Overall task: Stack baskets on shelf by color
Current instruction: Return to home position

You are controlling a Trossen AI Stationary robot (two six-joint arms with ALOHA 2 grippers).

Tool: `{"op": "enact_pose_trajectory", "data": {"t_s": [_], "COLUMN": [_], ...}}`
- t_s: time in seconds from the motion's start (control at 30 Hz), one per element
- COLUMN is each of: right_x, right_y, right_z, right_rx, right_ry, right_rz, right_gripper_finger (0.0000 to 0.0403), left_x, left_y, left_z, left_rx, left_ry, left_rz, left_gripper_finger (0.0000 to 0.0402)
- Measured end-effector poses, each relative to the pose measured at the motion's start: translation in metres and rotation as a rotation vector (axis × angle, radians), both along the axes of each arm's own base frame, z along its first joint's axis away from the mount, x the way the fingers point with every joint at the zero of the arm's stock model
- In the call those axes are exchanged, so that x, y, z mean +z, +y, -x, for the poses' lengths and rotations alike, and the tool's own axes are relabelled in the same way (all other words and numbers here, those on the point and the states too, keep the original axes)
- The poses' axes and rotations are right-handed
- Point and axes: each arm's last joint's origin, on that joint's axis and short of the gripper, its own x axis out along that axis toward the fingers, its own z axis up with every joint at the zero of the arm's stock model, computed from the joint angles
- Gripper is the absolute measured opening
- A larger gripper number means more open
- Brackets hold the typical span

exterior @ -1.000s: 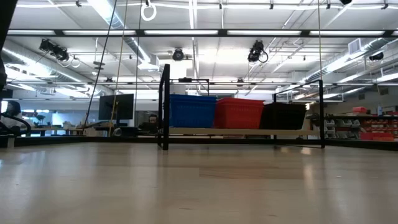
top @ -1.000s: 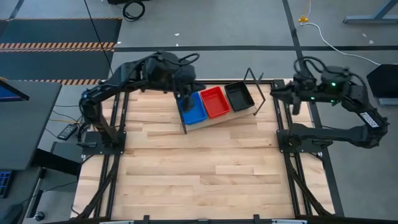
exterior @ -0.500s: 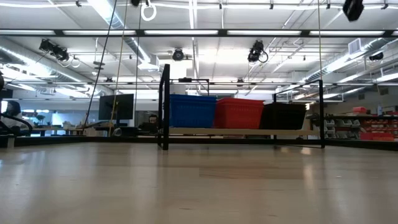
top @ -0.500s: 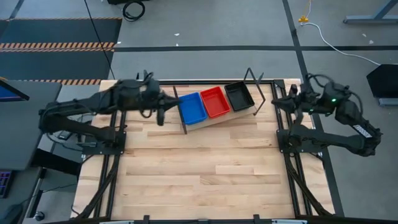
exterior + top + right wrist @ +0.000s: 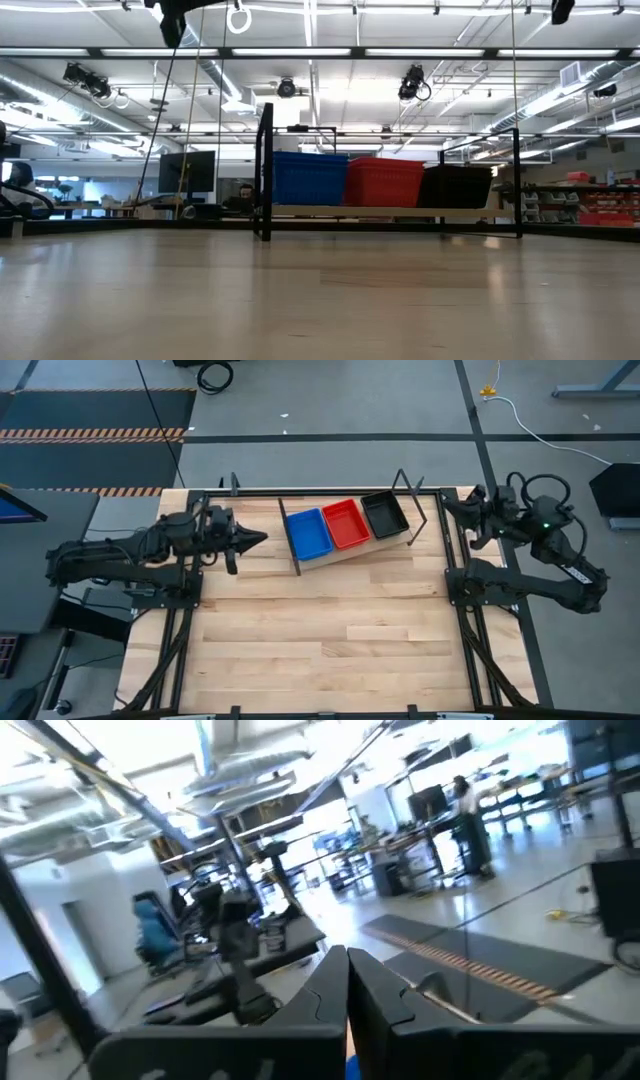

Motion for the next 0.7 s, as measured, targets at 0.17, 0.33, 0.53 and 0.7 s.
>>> {"op": "enact_pose_trajectory", "data": {"t_s": [0.17,0.33,0.53,0.7], "right_x": [-0.011,-0.020,-0.043,-0.052], "right_y": [0.003,0.008,0.011,0.008], "right_z": [0.008,0.018,0.026,0.016], "right_rx": [-0.002,0.001,-0.009,0.026], "right_ry": [0.001,-0.043,-0.084,-0.119], "right_rz": [-0.038,-0.034,-0.040,0.005], "right_gripper_finger": [0.0005,0.0005,0.0005,0.0005], "left_x": [-0.014,-0.025,-0.044,-0.042], "left_y": [-0.001,-0.002,-0.002,-0.002], "left_z": [0.004,0.003,0.002,0.003], "left_rx": [-0.007,-0.010,-0.008,-0.008], "left_ry": [0.010,0.013,-0.015,-0.075], "left_rz": [0.002,0.015,0.055,0.078], "left_gripper_finger": [0.0001,0.0001,0.0001,0.0002]}}
